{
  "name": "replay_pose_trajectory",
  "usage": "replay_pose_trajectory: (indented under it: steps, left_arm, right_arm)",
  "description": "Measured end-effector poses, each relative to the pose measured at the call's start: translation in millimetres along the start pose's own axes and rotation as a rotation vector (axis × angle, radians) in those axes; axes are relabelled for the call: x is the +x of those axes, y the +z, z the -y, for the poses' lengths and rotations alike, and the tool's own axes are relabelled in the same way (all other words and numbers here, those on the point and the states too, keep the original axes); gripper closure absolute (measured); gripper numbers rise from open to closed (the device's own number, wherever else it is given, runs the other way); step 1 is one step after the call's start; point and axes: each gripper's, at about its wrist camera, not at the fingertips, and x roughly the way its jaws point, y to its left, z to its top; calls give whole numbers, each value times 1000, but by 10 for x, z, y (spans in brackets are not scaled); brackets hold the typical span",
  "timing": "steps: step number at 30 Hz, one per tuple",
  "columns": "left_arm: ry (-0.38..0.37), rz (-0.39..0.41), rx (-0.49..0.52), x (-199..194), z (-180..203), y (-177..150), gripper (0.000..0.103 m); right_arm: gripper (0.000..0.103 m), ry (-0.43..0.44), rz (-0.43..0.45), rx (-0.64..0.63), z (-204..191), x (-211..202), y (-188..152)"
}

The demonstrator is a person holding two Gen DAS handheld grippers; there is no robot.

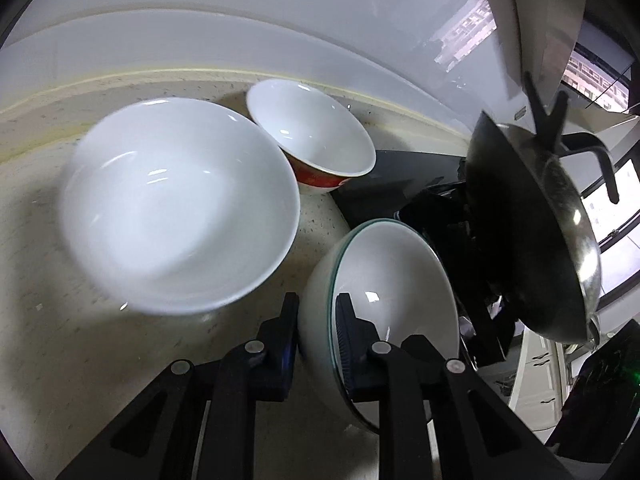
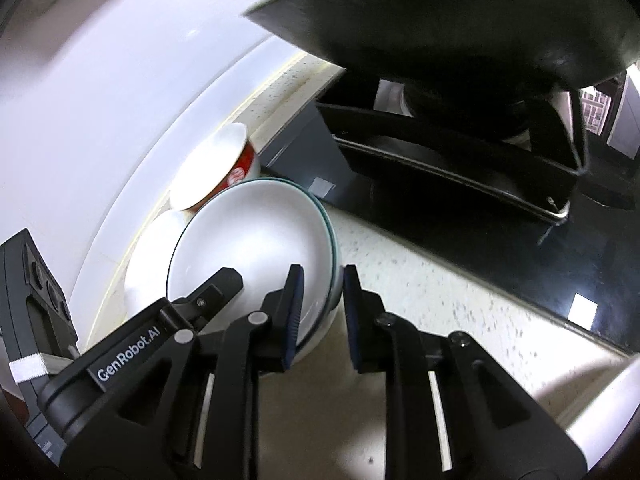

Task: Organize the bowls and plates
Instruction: 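Lift and carry the held bowl toward the counter beside the plate stack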

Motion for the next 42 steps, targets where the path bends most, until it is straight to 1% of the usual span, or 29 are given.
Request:
replay_pose_trajectory:
  steps: [4,8,14,22,30,33,36,42]
  left_arm:
    - [6,7,-5,-166,-14,-94,84]
    - [11,13,-20,-375,-66,-264,84]
    - [21,1,-39,-582,-137,-543,84]
    - [27,-23,-35,-810,-175,-913,84]
    - [38,-57,-24,-848,-219,-1069,84]
    - [45,-65,-13,-939,-236,-1187,84]
    - [51,-69,-7,-993,-244,-1282,84]
    - [65,-70,-13,-1039,-297,-1327,84]
  right_arm:
    - [80,9,0,-21,-98,-140,-122]
    - [80,14,-5,-54,-171,-336,-285]
    - [80,14,-27,-80,-144,-539,-563]
    - [80,5,-65,-101,-102,-754,-890]
    - [80,-7,-106,-91,9,-824,-1108]
    - [80,-11,-129,-82,62,-816,-1184]
    - [80,-15,-137,-91,69,-850,-1250]
    - [80,-7,-135,-111,12,-879,-1297]
